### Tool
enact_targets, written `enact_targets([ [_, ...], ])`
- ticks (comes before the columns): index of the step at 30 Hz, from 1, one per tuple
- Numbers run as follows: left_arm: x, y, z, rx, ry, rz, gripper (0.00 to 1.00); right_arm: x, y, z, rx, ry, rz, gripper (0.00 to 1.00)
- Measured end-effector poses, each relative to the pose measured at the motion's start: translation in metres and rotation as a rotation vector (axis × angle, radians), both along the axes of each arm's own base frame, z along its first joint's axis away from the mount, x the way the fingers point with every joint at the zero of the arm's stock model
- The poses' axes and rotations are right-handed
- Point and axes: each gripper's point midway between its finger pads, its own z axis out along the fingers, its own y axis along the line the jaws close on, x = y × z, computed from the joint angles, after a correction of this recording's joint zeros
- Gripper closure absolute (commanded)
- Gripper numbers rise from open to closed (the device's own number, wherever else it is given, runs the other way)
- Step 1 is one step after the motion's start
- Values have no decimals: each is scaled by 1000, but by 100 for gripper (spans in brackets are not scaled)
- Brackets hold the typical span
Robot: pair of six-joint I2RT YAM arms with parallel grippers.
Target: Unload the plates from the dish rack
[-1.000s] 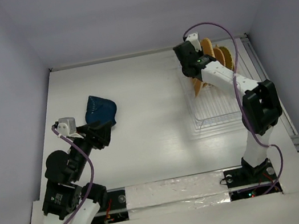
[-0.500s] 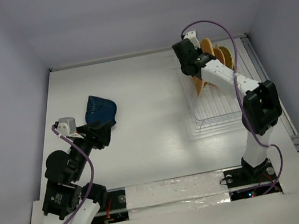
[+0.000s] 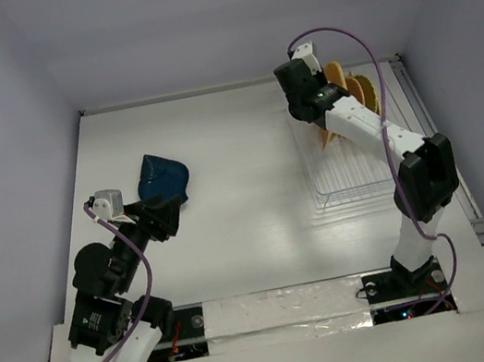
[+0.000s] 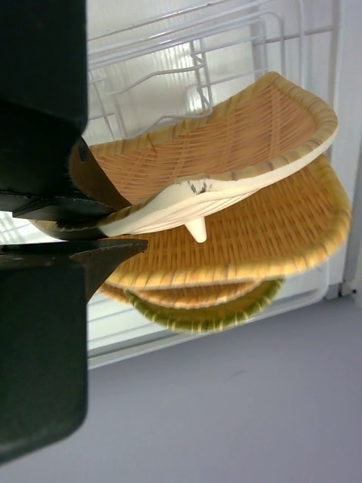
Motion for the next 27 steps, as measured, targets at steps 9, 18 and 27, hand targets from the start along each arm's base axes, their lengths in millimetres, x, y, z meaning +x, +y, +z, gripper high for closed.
enact_targets([
  [9, 0, 0, 0, 0, 0, 0, 49, -41, -6, 98, 95, -212, 16, 100],
  [18, 0, 0, 0, 0, 0, 0, 49, -66, 56, 152, 454, -383, 261, 100],
  [27, 0, 0, -1, 0, 2, 1, 49, -23, 179, 50, 881, -223, 458, 100],
])
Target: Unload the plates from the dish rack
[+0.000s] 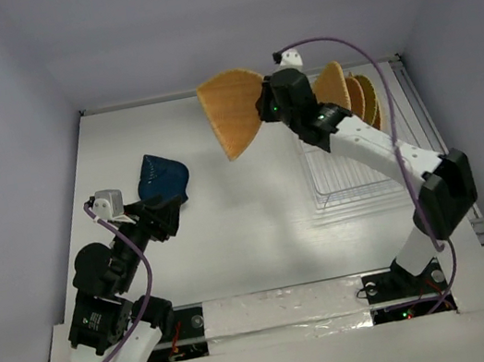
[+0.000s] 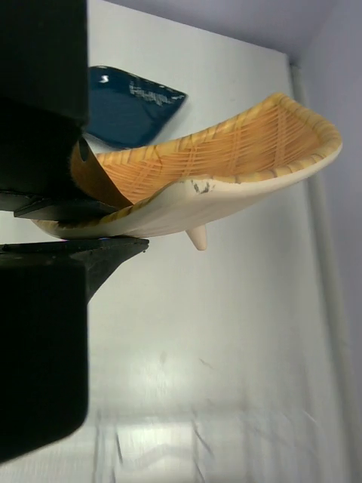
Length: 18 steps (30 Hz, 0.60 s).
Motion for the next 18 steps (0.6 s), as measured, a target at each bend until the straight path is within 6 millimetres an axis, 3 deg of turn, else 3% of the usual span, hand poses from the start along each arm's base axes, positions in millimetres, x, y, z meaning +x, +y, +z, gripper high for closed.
enact_targets([
  [5, 0, 0, 0, 0, 0, 2, 49, 3, 33, -94, 82, 178, 56, 100],
  [9, 0, 0, 0, 0, 0, 2, 49, -8, 45, -140, 158, 270, 81, 100],
  [12, 0, 0, 0, 0, 0, 2, 49, -18, 49, -157, 208, 310, 94, 100],
  [18, 0, 0, 0, 0, 0, 2, 49, -26, 54, -171, 290, 326, 99, 100],
])
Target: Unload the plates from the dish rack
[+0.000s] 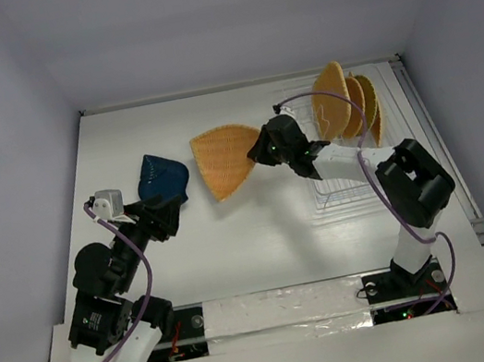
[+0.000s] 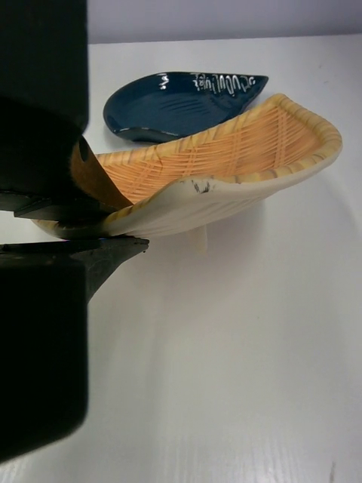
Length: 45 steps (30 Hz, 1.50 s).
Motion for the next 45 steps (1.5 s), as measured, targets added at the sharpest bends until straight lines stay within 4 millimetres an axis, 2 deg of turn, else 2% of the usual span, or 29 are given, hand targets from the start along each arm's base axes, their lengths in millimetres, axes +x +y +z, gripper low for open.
enact_targets([
  [6, 0, 0, 0, 0, 0, 0, 49, -9, 0, -21, -5, 43, -2, 98],
  [9, 0, 0, 0, 0, 0, 0, 49, -13, 1, -27, -4, 49, 4, 93],
  [12, 0, 0, 0, 0, 0, 0, 49, -21, 0, -39, -15, 67, 3, 81],
  [13, 0, 0, 0, 0, 0, 0, 49, -24, -1, -42, -11, 76, 0, 74],
  [20, 0, 0, 0, 0, 0, 0, 49, -39, -14, -55, -41, 93, -17, 50],
  [21, 0, 0, 0, 0, 0, 0, 49, -40, -14, -56, -43, 93, -19, 48],
  [22, 0, 0, 0, 0, 0, 0, 49, -40, -14, -56, -47, 92, -21, 39],
  [28, 0, 0, 0, 0, 0, 0, 49, -47, -16, -54, -97, 79, -26, 20],
  [30, 0, 0, 0, 0, 0, 0, 49, -53, -17, -45, -124, 64, -15, 17],
  [32, 0, 0, 0, 0, 0, 0, 49, -57, -19, -29, -143, 38, -9, 14],
  [33, 0, 0, 0, 0, 0, 0, 49, -58, -22, -15, -152, 14, -10, 16],
  [35, 0, 0, 0, 0, 0, 0, 49, -57, -28, 16, -163, -48, -25, 37],
  [36, 0, 0, 0, 0, 0, 0, 49, -55, -34, 33, -174, -81, -46, 55],
  [37, 0, 0, 0, 0, 0, 0, 49, -53, -43, 49, -187, -115, -73, 90],
  [38, 0, 0, 0, 0, 0, 0, 49, -51, -53, 65, -199, -145, -102, 100],
  [40, 0, 0, 0, 0, 0, 0, 49, -46, -79, 95, -221, -200, -169, 100],
  [42, 0, 0, 0, 0, 0, 0, 49, -38, -114, 121, -255, -243, -249, 100],
  [44, 0, 0, 0, 0, 0, 0, 49, -28, -159, 139, -307, -268, -353, 100],
  [45, 0, 0, 0, 0, 0, 0, 49, -24, -180, 144, -337, -270, -396, 96],
])
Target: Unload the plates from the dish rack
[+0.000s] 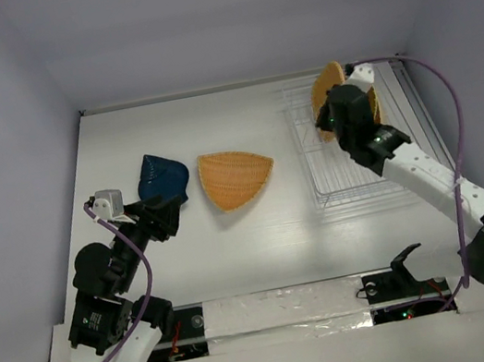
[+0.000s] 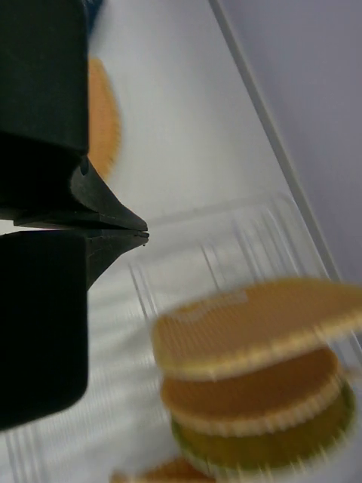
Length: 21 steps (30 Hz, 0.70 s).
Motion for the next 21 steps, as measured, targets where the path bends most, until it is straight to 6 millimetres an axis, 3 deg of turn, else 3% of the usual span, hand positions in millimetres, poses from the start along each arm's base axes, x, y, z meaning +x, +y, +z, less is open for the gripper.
enact_targets([
  [3, 0, 0, 0, 0, 0, 0, 49, 11, -46, 8, -82, 18, -103, 64],
  [4, 0, 0, 0, 0, 0, 0, 49, 15, -57, 8, -111, 37, -129, 49],
  [6, 0, 0, 0, 0, 0, 0, 49, 23, -69, 6, -163, 64, -151, 43],
  [12, 0, 0, 0, 0, 0, -1, 49, 39, -105, -30, -246, 194, -174, 37],
  [16, 0, 0, 0, 0, 0, -3, 49, 48, -120, -46, -261, 249, -169, 44],
  [18, 0, -1, 0, 0, 0, -3, 49, 56, -117, -49, -270, 260, -145, 55],
  [21, 0, -1, 0, 0, 0, -3, 49, 66, -113, -60, -287, 289, -121, 59],
])
